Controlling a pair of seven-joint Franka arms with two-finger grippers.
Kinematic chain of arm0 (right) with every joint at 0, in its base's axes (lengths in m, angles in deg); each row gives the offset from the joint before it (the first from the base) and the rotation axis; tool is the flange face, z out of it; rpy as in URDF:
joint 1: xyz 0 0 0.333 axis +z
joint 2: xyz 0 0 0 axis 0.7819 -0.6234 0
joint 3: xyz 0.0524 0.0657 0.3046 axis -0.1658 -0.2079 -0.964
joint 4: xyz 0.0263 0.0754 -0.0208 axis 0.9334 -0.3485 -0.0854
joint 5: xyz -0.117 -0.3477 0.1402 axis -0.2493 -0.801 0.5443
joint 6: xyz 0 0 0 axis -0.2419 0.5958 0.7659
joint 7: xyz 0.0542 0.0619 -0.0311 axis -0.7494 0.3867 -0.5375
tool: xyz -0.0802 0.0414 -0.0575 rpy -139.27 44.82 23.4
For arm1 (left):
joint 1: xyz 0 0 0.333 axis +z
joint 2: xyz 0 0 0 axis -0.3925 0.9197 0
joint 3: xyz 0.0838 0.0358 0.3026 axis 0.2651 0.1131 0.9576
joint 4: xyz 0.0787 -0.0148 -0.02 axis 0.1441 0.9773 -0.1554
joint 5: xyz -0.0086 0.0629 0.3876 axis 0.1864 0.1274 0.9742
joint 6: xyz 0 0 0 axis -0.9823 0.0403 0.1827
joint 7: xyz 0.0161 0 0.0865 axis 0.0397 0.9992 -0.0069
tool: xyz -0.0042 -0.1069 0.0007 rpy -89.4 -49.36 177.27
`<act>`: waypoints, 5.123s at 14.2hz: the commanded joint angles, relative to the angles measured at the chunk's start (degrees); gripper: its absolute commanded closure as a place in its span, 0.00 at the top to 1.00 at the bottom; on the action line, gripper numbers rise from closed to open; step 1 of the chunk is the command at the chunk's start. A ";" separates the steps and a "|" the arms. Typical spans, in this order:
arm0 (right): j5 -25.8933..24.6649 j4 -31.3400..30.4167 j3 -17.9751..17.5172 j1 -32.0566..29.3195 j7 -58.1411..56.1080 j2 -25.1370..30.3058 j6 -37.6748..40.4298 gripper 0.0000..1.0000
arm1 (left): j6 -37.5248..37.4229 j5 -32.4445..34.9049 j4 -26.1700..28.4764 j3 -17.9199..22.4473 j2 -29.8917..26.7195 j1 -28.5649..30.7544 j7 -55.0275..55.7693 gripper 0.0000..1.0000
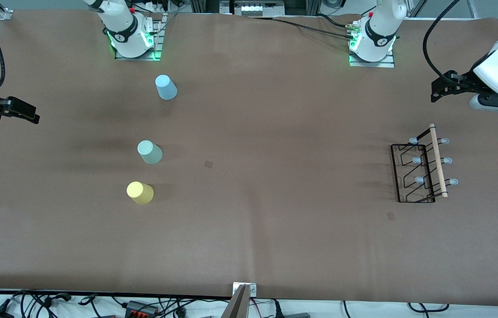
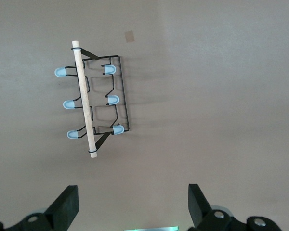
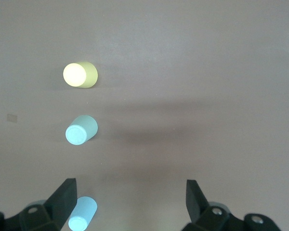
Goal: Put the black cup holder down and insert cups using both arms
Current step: 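Reach the right gripper to the teal cup while the left gripper reaches the rack, then grasp the teal cup with the right gripper while the left gripper grasps the rack handle, then slide the rack with the left gripper toward the table middle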
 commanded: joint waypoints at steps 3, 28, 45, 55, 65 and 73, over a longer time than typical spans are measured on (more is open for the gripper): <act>0.81 1.41 -0.56 -0.37 -0.58 -0.50 0.67 1.00 | -1.29 0.59 -1.17 0.17 0.20 0.14 -1.29 1.00; 2.83 -45.88 -0.74 9.82 9.35 0.49 -53.44 1.00 | 31.29 8.94 15.43 -0.09 12.06 7.08 -2.35 1.00; 2.75 -45.17 -0.65 16.68 18.23 -10.52 -66.39 1.00 | 41.25 8.94 18.07 -0.27 18.74 10.51 -3.05 0.36; 2.75 -45.96 -0.74 16.76 19.28 -11.84 -65.95 1.00 | 38.37 8.94 14.92 -2.19 16.72 10.25 -2.79 0.01; 2.75 -45.44 -0.74 17.12 18.76 -11.75 -65.52 0.23 | 20.59 6.83 3.40 -27.75 19.17 9.11 16.68 0.01; 1.87 -41.31 -0.03 16.76 17.44 -4.90 -51.56 0.09 | 22.35 14.01 -2.40 -29.27 29.63 -9.25 44.66 0.01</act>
